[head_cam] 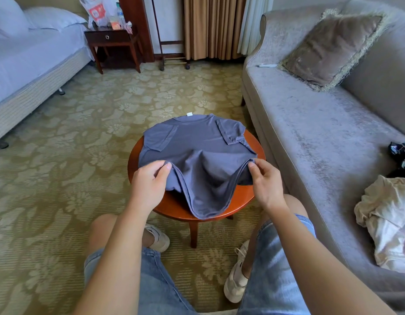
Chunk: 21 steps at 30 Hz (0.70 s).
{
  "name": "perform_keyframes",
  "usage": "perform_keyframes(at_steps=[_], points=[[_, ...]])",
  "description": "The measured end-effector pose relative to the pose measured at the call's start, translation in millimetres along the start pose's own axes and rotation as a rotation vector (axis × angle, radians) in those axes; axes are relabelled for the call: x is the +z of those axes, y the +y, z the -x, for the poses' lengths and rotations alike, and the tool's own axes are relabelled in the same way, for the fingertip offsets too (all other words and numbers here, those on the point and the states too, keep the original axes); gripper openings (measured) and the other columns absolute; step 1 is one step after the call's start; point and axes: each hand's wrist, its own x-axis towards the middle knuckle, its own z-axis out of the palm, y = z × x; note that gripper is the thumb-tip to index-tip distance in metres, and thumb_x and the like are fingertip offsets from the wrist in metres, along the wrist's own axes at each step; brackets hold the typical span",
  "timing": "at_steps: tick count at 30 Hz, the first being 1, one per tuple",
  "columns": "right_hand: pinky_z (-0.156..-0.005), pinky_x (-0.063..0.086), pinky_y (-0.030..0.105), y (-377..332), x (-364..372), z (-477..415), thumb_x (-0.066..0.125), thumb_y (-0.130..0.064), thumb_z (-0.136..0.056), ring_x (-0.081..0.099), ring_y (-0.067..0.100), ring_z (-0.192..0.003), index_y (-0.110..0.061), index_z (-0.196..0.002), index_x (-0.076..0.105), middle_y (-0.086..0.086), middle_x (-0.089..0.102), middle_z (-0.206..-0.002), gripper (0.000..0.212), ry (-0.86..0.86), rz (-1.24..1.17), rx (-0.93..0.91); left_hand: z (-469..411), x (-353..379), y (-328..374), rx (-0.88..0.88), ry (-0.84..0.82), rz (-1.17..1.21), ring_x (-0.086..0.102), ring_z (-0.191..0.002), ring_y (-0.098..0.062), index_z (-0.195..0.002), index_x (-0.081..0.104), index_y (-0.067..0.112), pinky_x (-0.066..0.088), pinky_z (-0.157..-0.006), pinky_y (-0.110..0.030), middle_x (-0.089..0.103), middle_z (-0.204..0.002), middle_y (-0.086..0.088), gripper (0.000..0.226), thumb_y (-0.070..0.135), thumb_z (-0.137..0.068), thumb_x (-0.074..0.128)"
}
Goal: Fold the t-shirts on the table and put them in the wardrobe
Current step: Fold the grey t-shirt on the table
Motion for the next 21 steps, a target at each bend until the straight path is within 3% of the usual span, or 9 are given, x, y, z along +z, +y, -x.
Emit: perform_keyframes(at_steps=[4, 6, 8, 12, 17, 21], points=[[-0.081, 0.049, 0.032, -9.1, -12.9, -5.6, 0.051, -0.017, -0.100, 0.064, 0.013, -0.090, -0.014, -0.095, 0.071, -0.003, 0.070, -0.091, 0.021, 0.032, 0.017, 0.010, 2.8, -11.5, 5.2, -0.101, 0.042, 0.090, 0.048, -0.066, -0.015, -0.077, 0.056, 0.016, 0.038, -0.065, -0.032, 0.058, -0.071, -0.013, 0.022, 0.025, -0.098, 0.054], [-0.078, 0.046, 0.029, -13.8, -20.8, -7.5, 0.050, -0.017, -0.100, 0.062, 0.009, -0.086, -0.015, -0.093, 0.070, -0.005, 0.069, -0.089, 0.022, 0.045, 0.034, 0.005, 3.8, -19.9, 9.7, -0.143, 0.077, 0.123, 0.050, -0.068, -0.004, -0.086, 0.063, 0.020, 0.040, -0.065, -0.020, 0.059, -0.072, 0.004, 0.017, 0.018, -0.099, 0.053], [-0.076, 0.047, 0.030, -16.5, -29.1, -8.5, 0.050, -0.019, -0.099, 0.063, 0.011, -0.086, -0.015, -0.092, 0.072, -0.004, 0.070, -0.088, 0.023, 0.054, 0.066, 0.007, 4.8, -27.2, 10.0, -0.174, 0.121, 0.139, 0.055, -0.080, -0.004, -0.097, 0.071, 0.015, 0.039, -0.069, -0.010, 0.059, -0.079, 0.018, 0.019, 0.016, -0.099, 0.052], [-0.072, 0.045, 0.030, -23.6, -41.9, -2.1, 0.050, -0.018, -0.099, 0.063, 0.013, -0.082, -0.017, -0.086, 0.071, -0.008, 0.068, -0.081, 0.024, 0.054, 0.100, 0.011, 13.0, -37.8, 8.5, -0.210, 0.128, 0.156, 0.058, -0.088, -0.016, -0.098, 0.072, 0.011, 0.043, -0.075, -0.030, 0.063, -0.082, 0.009, 0.020, 0.017, -0.099, 0.052], [-0.079, 0.049, 0.036, -30.7, -55.6, 9.8, 0.052, -0.018, -0.098, 0.062, 0.019, -0.086, -0.011, -0.090, 0.072, -0.003, 0.068, -0.084, 0.023, 0.039, 0.151, 0.034, 23.3, -48.0, 6.2, -0.193, 0.020, 0.049, 0.050, -0.080, -0.017, -0.082, 0.062, 0.016, 0.036, -0.071, -0.031, 0.055, -0.082, -0.001, 0.020, 0.019, -0.099, 0.052], [-0.077, 0.045, 0.032, -34.4, -64.6, 13.8, 0.053, -0.015, -0.098, 0.059, 0.019, -0.091, -0.008, -0.096, 0.073, 0.003, 0.066, -0.089, 0.021, 0.050, 0.169, 0.037, 25.9, -55.3, 5.4, -0.201, 0.037, 0.010, 0.044, -0.078, -0.016, -0.079, 0.051, 0.016, 0.031, -0.070, -0.031, 0.048, -0.080, -0.002, 0.021, 0.020, -0.099, 0.052]])
